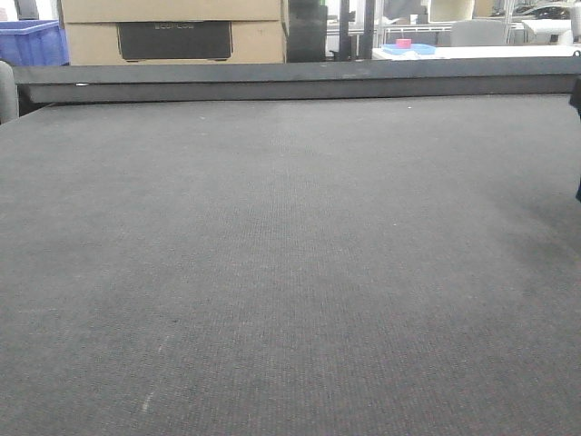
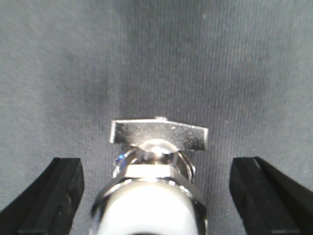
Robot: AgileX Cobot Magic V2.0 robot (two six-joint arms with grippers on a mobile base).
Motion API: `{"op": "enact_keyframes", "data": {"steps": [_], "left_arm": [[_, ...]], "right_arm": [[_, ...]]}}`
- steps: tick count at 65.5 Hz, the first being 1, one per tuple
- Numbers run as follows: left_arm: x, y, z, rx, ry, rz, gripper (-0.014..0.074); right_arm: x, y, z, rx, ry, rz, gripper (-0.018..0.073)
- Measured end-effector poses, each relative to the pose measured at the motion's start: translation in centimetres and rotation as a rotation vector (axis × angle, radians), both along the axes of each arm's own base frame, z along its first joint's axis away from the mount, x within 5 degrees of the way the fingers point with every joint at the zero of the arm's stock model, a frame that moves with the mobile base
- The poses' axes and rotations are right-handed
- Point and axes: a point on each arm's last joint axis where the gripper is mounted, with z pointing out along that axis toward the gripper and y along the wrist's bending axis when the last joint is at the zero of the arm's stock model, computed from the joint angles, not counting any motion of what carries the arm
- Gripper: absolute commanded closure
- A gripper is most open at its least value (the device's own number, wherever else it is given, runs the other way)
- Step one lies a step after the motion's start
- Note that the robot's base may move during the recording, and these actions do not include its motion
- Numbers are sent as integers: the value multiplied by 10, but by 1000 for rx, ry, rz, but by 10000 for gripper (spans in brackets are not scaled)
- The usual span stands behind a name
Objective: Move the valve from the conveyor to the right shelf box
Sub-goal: 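Close the right gripper around a white valve with silver handle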
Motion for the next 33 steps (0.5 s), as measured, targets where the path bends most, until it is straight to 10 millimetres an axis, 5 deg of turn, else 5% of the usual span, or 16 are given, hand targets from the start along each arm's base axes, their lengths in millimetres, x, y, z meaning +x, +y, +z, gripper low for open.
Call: {"op": "enact_keyframes", "data": {"steps": [33], "left_arm": [[0, 0, 0, 0, 1, 0, 707]], "right_arm": [[-1, -1, -3, -15, 34, 29, 95]]}}
